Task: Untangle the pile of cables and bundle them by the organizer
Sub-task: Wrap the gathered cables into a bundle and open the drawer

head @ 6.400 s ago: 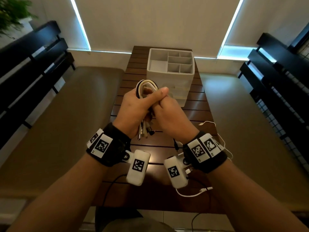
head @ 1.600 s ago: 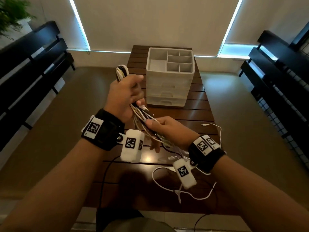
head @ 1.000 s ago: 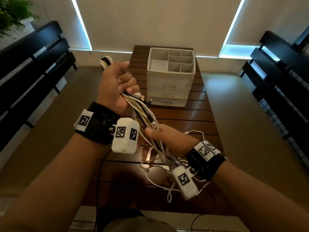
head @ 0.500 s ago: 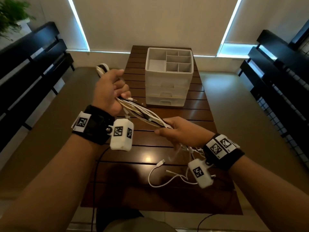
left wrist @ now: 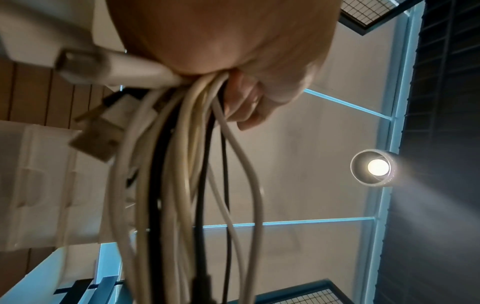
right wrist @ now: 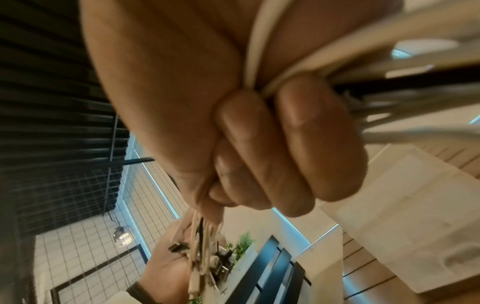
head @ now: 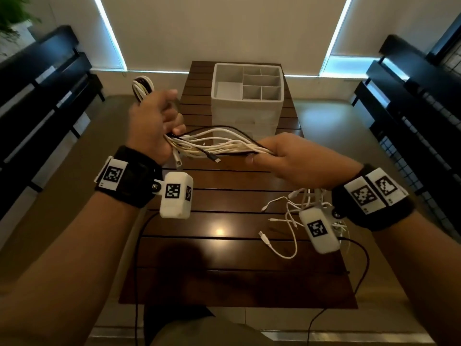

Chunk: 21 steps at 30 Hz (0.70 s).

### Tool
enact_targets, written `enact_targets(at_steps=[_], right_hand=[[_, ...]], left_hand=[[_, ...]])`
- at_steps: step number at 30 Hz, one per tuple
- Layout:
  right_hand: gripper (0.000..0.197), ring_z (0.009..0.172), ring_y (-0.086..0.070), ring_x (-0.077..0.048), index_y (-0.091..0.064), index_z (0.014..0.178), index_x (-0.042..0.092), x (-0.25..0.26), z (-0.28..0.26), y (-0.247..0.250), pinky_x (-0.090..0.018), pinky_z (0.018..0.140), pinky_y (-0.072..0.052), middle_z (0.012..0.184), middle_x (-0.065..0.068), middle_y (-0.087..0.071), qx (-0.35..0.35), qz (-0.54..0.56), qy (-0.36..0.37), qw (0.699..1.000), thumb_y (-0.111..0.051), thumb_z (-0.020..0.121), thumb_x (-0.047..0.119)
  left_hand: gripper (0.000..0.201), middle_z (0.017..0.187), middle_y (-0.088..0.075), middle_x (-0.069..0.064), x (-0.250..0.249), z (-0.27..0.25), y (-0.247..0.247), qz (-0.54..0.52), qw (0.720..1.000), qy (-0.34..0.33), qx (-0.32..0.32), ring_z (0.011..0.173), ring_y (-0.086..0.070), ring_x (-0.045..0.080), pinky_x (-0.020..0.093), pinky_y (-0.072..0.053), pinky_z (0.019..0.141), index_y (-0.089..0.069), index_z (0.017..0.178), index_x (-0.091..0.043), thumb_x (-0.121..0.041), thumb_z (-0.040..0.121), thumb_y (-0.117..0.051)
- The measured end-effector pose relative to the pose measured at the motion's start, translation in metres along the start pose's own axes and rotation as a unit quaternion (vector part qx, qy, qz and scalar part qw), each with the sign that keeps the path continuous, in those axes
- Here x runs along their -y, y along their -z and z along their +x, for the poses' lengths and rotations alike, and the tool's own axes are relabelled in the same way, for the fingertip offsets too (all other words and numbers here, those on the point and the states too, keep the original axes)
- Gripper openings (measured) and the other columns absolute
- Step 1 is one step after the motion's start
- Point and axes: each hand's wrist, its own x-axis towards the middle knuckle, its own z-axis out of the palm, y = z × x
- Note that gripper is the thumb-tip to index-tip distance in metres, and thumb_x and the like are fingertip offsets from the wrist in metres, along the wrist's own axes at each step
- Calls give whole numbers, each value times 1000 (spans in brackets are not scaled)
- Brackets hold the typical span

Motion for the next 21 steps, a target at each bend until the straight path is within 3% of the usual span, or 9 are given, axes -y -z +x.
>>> enact_targets(at_steps=[6, 9, 11, 13, 14, 16, 19, 21], right_hand=[[23, 48, -46, -3, -67, 90, 30, 50, -6, 50, -15, 49, -37, 56, 15, -55, -35, -78, 26, 996, -54, 105, 42], [33, 44, -42, -4, -59, 75, 28, 79, 7, 79, -14, 45, -33, 51, 17, -52, -54, -116, 62, 990, -55, 105, 42], [35, 45, -43, -4, -61, 77, 23, 73, 19, 78, -14, 44, -33, 53, 11, -53, -47, -132, 53, 989, -56, 104, 45], [31, 53, -50, -4, -66, 88, 23, 56, 28, 63, -16, 53, -39, 63, 7, -58, -7, -150, 27, 988, -54, 104, 48], [30, 58, -54, -6, -67, 92, 24, 46, 32, 52, -23, 58, -43, 69, 5, -60, 19, -151, 10, 988, -54, 104, 48], [30, 65, -58, -19, -67, 92, 23, 27, 38, 32, -33, 61, -46, 74, -1, -64, 73, -162, -25, 984, -52, 105, 46], [34, 68, -58, -27, -63, 82, 18, 8, 50, 7, -42, 65, -49, 74, -5, -63, 152, -221, -55, 962, -50, 105, 40], [33, 69, -55, -25, -57, 78, 19, 6, 56, -5, -37, 65, -45, 76, -4, -60, 195, -274, -64, 940, -51, 104, 37]], left_hand=[[42, 49, -21, -8, -7, -2, -14, -5, 1000, 3, 12, 41, -17, 10, 24, -26, 43, -34, 66, -26, -11, 95, -61], [40, 50, -21, -9, -18, -4, -20, 8, 999, -15, 29, 39, -17, 8, 21, -28, 42, -37, 66, -26, -11, 98, -56], [37, 51, -21, -8, -24, -2, -15, 24, 998, -42, 27, 41, -18, 10, 24, -26, 44, -38, 68, -25, -11, 95, -58], [43, 49, -21, -6, -22, -2, -8, 61, 996, -67, 2, 40, -18, 11, 24, -24, 43, -38, 61, -24, -7, 95, -60], [48, 47, -22, -7, -19, -3, -5, 93, 993, -72, -6, 39, -19, 11, 23, -23, 42, -41, 56, -25, -5, 95, -60], [56, 45, -25, -8, -10, -5, -2, 163, 984, -67, 3, 39, -21, 11, 25, -23, 44, -44, 46, -23, -7, 96, -64], [51, 47, -29, -8, 9, -8, 0, 265, 962, -59, 22, 40, -25, 12, 25, -27, 44, -42, 56, -26, -15, 96, -72], [50, 48, -31, -8, 23, -9, -2, 323, 944, -65, 34, 42, -27, 12, 25, -30, 43, -40, 61, -24, -19, 95, -76]])
